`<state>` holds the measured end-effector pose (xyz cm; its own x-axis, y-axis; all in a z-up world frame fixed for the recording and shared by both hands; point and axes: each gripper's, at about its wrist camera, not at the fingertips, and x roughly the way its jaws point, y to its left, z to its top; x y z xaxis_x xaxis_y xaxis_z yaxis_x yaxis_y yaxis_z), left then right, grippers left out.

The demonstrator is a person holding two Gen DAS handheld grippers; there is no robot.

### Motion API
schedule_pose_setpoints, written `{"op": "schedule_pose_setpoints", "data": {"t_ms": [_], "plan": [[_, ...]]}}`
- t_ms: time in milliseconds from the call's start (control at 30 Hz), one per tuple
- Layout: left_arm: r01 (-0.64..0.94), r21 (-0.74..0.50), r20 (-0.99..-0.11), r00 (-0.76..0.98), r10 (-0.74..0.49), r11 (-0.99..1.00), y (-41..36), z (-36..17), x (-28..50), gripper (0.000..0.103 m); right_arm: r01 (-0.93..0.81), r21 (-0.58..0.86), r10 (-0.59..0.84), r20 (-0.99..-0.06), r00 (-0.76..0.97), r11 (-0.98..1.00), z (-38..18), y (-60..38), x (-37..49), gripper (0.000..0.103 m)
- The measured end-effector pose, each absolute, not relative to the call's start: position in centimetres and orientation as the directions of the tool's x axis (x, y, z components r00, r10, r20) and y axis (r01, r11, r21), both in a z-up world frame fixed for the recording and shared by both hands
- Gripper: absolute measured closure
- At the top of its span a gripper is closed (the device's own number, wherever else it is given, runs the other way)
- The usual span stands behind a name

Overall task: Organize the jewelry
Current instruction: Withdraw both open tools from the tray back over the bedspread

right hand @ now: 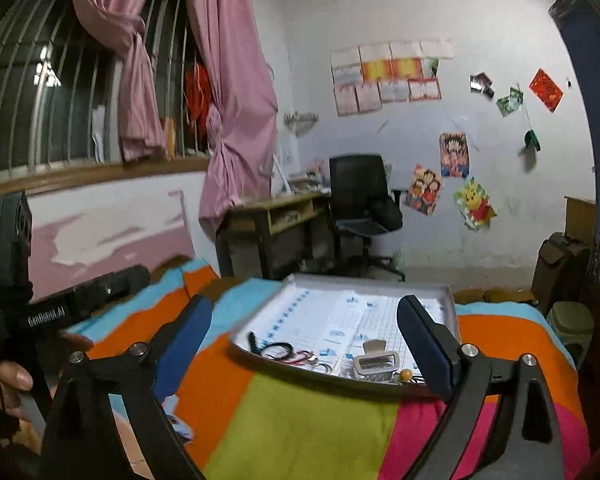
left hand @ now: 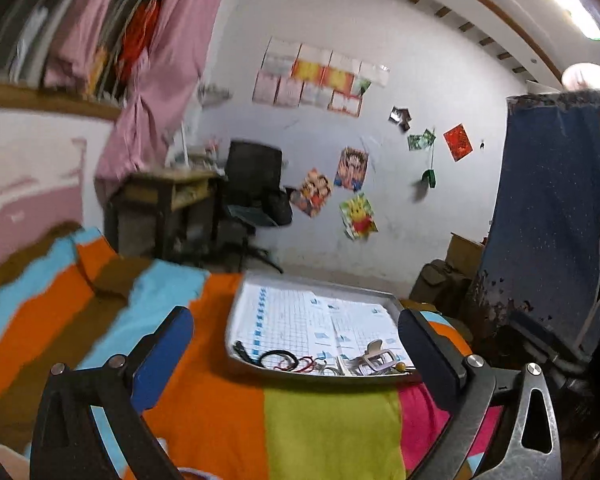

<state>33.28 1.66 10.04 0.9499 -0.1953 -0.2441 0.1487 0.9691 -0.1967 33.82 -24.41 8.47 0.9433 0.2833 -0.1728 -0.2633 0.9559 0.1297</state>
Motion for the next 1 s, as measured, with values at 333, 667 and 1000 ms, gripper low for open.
{"op": "schedule_pose_setpoints", "data": {"t_ms": [333,667,1000], "plan": [[0.086,-0.118,-0.185,0.977,-0.107,0.989,2.7,12.9,21.2,0.000,-0.264,0.113,0.270,-0.043,0.962,0.958,11.9,-24.2,21.9,0.001],[0.061,-0.065,-0.204,0.976,-0.074,0.996,4.1,12.2,12.2,0.000,-0.313,0.072,0.316,-0.027,0.948,0.947,10.9,-21.7,12.7,0.001],[0.069,-0.002,-0.346,0.936,-0.066,0.998,7.0,9.3,8.3,0.000,-0.322,0.090,0.330,-0.096,0.939,0.943,6.5,-19.0,9.1,0.001]]}}
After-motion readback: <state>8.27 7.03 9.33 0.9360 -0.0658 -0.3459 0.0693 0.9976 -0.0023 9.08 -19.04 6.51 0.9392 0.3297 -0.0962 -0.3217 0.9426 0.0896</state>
